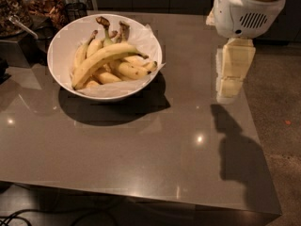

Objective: Pick banana from white bowl

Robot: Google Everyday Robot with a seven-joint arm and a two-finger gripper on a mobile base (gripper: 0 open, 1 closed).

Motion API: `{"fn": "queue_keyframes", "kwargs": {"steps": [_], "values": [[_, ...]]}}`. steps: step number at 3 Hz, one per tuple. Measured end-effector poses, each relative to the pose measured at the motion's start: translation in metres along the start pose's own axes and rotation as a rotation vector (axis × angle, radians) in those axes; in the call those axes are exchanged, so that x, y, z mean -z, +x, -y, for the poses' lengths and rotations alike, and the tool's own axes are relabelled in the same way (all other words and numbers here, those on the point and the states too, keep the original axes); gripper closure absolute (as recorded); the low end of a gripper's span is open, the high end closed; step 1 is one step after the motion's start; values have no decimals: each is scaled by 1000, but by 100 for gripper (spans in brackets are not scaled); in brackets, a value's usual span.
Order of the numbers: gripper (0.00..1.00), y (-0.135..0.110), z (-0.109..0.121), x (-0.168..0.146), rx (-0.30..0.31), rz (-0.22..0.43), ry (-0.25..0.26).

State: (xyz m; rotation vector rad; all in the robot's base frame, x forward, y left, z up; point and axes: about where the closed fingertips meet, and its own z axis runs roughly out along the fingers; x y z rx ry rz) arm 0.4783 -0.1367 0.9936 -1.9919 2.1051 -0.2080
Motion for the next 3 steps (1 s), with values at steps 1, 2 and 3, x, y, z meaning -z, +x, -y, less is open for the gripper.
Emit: {"fn": "queue_keyframes", "kwargs": {"steps": [1, 2, 3], "values": [[0, -30, 1, 5, 71, 10, 37], [0, -73, 2, 14, 168, -18, 79], [0, -112, 8, 18, 253, -63, 117]]}}
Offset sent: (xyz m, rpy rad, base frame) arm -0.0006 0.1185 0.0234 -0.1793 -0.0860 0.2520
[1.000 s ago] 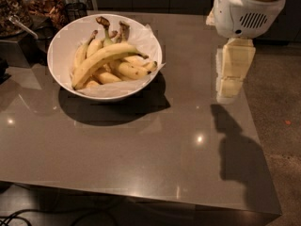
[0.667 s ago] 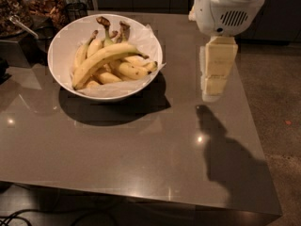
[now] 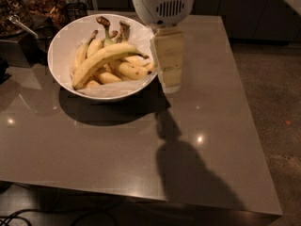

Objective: Pick banana from white bowl

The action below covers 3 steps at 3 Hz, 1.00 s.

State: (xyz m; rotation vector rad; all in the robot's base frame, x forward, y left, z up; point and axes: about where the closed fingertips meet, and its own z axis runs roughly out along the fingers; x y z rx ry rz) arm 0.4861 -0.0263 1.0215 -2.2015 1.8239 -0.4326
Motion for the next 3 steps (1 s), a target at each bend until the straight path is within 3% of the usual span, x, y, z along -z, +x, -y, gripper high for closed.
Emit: {"fn": "queue_keyframes", "kwargs": {"steps": [1, 2, 3], "values": [[0, -5, 6, 7, 4, 13, 39], [0, -14, 14, -1, -11, 61, 24], [0, -37, 42, -14, -2, 94, 6]]}}
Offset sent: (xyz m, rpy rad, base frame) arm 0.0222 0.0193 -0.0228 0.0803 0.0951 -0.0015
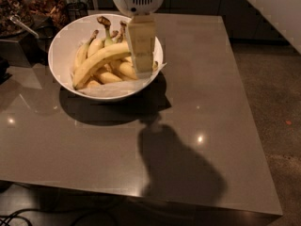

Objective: Pick banana from white bowl

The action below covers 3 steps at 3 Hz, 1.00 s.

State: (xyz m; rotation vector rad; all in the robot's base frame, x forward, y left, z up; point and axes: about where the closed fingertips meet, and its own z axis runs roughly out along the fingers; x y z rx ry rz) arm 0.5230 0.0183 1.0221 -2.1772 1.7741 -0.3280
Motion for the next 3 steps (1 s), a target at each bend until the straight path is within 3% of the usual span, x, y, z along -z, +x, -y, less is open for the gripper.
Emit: {"fn": "queue_keyframes", "kwargs": {"steps": [2, 3], "values": [[11, -47, 43, -34, 49, 25, -40], [23, -65, 55, -49, 79, 29, -55]]}}
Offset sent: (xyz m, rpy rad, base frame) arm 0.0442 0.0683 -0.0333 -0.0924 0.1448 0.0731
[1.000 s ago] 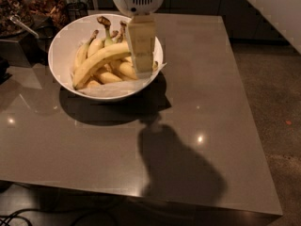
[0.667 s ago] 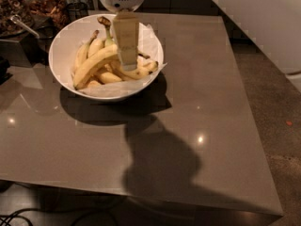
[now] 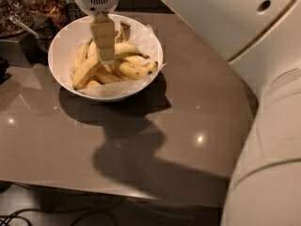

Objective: Pick banana from white bowl

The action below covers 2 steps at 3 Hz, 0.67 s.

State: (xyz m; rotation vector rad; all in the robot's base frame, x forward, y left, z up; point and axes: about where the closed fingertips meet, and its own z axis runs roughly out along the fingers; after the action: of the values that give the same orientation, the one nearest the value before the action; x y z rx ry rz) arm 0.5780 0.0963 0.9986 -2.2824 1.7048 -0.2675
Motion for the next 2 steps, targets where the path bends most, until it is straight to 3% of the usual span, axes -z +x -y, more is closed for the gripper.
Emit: {"fn": "queue_keyframes", "kwargs": {"steps": [2], "values": [[27, -18, 13, -29, 36, -11, -36]]}}
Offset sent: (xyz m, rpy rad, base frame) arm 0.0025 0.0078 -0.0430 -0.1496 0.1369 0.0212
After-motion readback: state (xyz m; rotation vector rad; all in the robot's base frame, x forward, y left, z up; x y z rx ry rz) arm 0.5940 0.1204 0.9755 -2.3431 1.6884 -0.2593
